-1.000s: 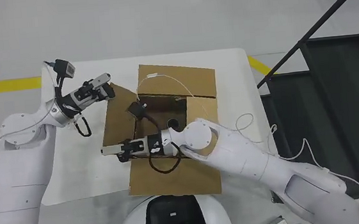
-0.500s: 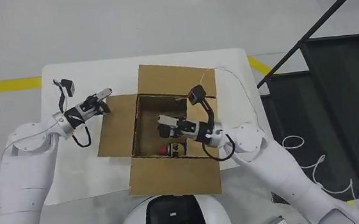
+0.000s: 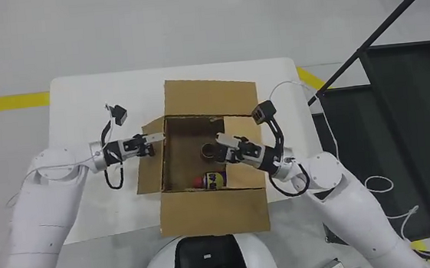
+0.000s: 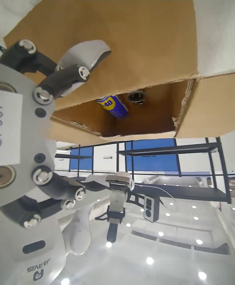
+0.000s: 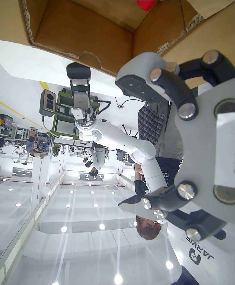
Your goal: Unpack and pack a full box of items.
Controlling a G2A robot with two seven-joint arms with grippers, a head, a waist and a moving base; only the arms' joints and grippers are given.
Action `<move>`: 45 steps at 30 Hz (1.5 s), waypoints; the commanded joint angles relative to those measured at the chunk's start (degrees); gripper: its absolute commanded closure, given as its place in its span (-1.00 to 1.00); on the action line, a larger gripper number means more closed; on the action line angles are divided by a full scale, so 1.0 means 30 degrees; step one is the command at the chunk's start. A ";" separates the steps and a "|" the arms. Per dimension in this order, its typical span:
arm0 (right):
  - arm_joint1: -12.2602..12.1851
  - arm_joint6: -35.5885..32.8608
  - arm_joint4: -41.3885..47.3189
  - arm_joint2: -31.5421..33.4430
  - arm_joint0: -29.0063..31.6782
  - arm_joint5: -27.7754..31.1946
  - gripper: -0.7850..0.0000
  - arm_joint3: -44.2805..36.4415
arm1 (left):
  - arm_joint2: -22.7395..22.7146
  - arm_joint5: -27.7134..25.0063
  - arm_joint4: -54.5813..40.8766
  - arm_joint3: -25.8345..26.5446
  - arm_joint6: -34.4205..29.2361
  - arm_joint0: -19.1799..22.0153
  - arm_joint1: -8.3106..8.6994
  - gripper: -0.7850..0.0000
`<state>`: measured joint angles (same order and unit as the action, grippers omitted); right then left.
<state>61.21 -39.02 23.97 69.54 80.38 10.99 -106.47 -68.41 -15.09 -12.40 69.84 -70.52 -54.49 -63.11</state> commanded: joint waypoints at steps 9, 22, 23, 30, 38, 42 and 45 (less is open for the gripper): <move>0.0091 -0.0117 -0.0084 -0.0182 -0.0161 -0.0161 -1.00 0.0144 | 0.0109 0.0640 -0.1234 0.1031 -0.2336 -0.0392 0.0213 -1.00; -0.0141 0.0743 -0.0736 0.1801 0.1505 -0.0288 -1.00 -0.0253 | 0.2061 0.0194 -0.2922 -0.1813 -0.1238 0.1441 -0.0454 -1.00; -0.0181 0.0807 -0.0667 0.2164 0.1800 -0.0230 -1.00 -0.0344 | 0.2206 0.0114 -0.3004 -0.2024 -0.1221 0.1580 -0.0510 -1.00; -0.0419 0.0772 0.0056 0.4487 0.4063 0.0303 -1.00 -0.1054 | 0.2598 -0.0327 -0.3275 -0.2932 -0.1319 0.2277 -0.0677 -1.00; -0.0518 0.0319 0.0688 0.5747 0.5494 0.0406 -1.00 -0.1284 | 0.0478 -0.0642 -0.3132 -0.0474 -0.1074 0.2243 -0.0052 -1.00; -0.0531 0.0320 0.1372 0.6470 0.6312 0.0845 -1.00 -0.1049 | 0.0390 -0.0233 -0.3422 0.1417 -0.1321 0.2165 0.0018 -1.00; -0.0533 0.0212 0.2264 0.7203 0.7062 0.1493 -1.00 -0.0663 | 0.1237 -0.0058 -0.2895 0.1917 -0.1290 0.2722 -0.0138 -1.00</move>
<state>59.61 -38.37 29.87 90.32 100.78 14.77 -108.90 -65.90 -15.38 -21.88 75.39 -74.60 -47.10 -63.31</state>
